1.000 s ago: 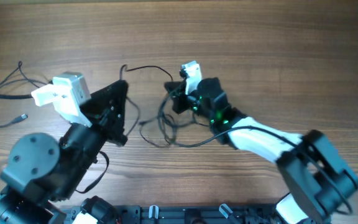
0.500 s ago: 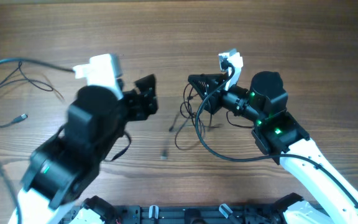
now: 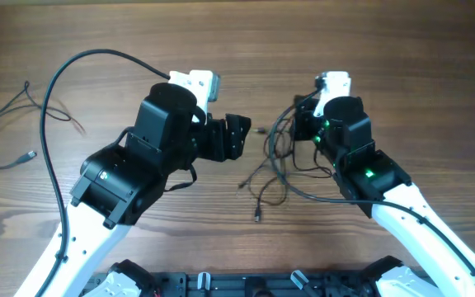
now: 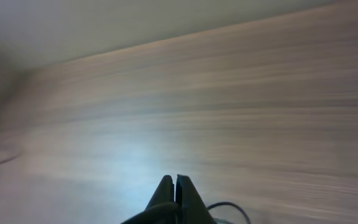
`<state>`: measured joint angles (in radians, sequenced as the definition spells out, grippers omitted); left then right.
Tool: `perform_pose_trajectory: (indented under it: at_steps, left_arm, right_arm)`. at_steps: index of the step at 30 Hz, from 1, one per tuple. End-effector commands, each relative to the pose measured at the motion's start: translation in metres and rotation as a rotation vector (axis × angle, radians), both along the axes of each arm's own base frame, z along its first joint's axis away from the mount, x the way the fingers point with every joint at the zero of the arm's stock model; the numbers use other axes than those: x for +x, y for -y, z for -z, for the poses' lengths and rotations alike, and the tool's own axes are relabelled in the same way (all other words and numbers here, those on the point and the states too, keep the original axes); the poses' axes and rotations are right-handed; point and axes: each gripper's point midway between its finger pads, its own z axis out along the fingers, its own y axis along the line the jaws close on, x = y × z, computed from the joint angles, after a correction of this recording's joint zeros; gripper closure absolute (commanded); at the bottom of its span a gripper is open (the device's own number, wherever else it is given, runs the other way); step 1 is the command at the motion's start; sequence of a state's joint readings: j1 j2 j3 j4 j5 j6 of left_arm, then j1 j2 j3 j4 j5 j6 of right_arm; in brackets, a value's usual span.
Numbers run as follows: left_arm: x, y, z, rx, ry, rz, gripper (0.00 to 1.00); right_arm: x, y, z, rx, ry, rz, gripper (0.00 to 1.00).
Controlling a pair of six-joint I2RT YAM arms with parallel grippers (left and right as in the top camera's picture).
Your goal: Untangle cables
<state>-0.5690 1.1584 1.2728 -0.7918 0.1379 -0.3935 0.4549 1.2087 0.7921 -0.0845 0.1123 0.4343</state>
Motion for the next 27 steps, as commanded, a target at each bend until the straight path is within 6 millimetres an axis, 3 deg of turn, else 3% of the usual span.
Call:
perform_pose_trajectory:
  at_steps: [1,5,8,10,11,14,21,27]
  left_arm:
    - [-0.008,0.009,-0.002,-0.026,-0.014,0.074,0.18]
    - [-0.007,0.010,0.003,-0.031,-0.041,0.063,0.20]
    - [-0.002,0.013,0.014,-0.046,-0.104,0.024,0.20]
    - [0.003,0.017,0.024,-0.048,-0.146,0.002,0.21]
    - [0.006,0.020,0.030,-0.053,-0.170,-0.007,0.21]
    - [0.007,0.038,0.042,-0.095,-0.239,0.050,0.23]
    - [0.000,0.075,0.051,-0.181,-0.302,0.254,0.25]
    - [-0.012,0.085,0.044,-0.209,-0.275,0.387,0.29]
  right_arm:
    - [0.012,0.074,-0.006,-0.223,0.051,0.295,0.96]
    - [0.011,0.107,0.005,-0.392,0.002,0.290,0.95]
    - [0.000,0.130,0.029,-0.583,-0.110,0.193,0.95]
    - [-0.007,0.144,0.042,-0.597,-0.181,0.206,0.96]
    - [-0.009,0.143,0.050,-0.570,-0.211,0.183,0.96]
    - [-0.019,0.114,0.067,-0.369,-0.284,0.053,0.96]
    - [-0.032,0.082,0.068,0.037,-0.409,0.065,0.96]
    - [-0.032,0.093,0.068,0.179,-0.457,0.110,0.96]
